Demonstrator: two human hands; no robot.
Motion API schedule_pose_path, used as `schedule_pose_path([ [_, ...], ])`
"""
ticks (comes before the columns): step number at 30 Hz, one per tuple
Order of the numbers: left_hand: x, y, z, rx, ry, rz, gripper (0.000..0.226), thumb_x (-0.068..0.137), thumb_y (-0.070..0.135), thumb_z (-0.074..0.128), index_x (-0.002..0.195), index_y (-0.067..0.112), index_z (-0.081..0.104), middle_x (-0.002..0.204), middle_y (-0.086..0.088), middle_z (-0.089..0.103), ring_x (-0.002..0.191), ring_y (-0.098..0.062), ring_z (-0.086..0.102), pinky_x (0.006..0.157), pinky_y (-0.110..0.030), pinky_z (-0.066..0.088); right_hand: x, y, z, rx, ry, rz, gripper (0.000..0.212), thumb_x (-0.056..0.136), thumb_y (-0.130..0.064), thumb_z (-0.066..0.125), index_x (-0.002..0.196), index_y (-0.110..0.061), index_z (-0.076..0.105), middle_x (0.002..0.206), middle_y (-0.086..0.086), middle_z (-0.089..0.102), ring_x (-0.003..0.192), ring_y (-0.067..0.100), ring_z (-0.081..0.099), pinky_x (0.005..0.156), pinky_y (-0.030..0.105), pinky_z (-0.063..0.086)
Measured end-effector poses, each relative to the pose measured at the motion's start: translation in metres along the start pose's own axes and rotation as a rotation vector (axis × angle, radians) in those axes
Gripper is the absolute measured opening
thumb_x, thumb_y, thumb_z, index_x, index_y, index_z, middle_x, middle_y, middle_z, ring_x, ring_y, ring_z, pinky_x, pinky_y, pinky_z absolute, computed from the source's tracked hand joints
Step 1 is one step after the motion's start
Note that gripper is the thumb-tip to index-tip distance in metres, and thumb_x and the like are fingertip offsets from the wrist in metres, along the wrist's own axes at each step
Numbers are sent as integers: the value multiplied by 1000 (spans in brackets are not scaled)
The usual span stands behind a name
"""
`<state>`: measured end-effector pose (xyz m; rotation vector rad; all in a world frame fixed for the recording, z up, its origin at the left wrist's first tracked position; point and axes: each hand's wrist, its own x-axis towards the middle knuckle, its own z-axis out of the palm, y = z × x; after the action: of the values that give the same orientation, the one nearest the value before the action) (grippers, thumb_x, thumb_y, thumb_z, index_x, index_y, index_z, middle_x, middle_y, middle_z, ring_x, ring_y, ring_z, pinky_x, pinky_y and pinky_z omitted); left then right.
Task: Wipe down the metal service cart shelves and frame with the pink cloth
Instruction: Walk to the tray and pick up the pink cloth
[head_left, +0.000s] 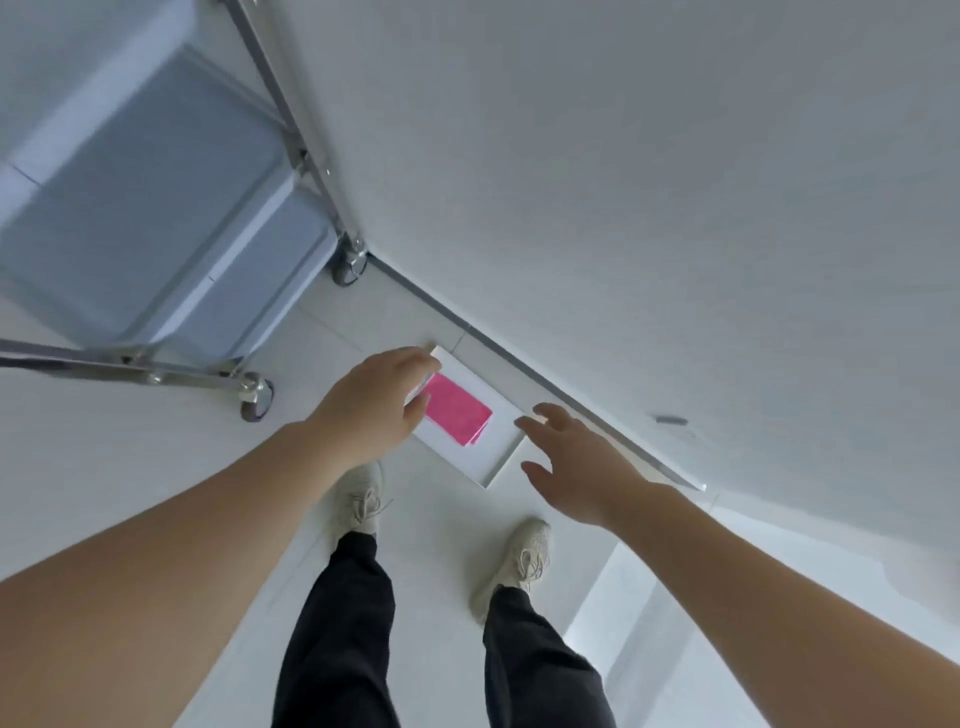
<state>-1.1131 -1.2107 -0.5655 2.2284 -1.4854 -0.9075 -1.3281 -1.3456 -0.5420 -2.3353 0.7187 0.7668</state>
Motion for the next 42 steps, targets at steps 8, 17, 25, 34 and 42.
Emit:
schedule_pose_path([
  [8,71,-116,173,61,-42,-53,43,90,18,51,132,12,44,136,-5,47,120,-27,45,96,-36,38,169,98,163,-87,-143,63,58,93,-32,45,145,-24,20,156,7,6,140,27,22,106,42,35],
  [17,127,-209,294,179,-54,47,52,88,16,55,136,4,38,142,-16,40,130,-32,34,108,-42,25,306,158,304,-168,-221,121,62,94,-32,47,147,-20,17,157,11,-4,143,28,10,107,45,32],
  [25,137,-240,328,227,-91,49,58,90,19,52,142,9,29,148,-14,32,134,-30,27,111,-39,20,342,182,354,-147,-291,205,68,93,-33,47,148,-22,9,156,14,-15,144,32,-3,111,45,26],
  [34,141,-241,330,240,-99,64,59,91,18,48,144,11,23,151,-11,25,137,-26,21,113,-36,15,351,181,345,-68,-132,176,52,90,-19,50,138,-5,35,144,7,32,135,22,26,108,35,33],
  [42,135,-206,276,272,-72,72,59,92,20,45,144,13,19,152,-9,22,138,-24,19,114,-35,13,320,142,263,-38,153,-28,22,91,-22,54,100,-6,65,105,3,60,89,25,61,78,32,49],
])
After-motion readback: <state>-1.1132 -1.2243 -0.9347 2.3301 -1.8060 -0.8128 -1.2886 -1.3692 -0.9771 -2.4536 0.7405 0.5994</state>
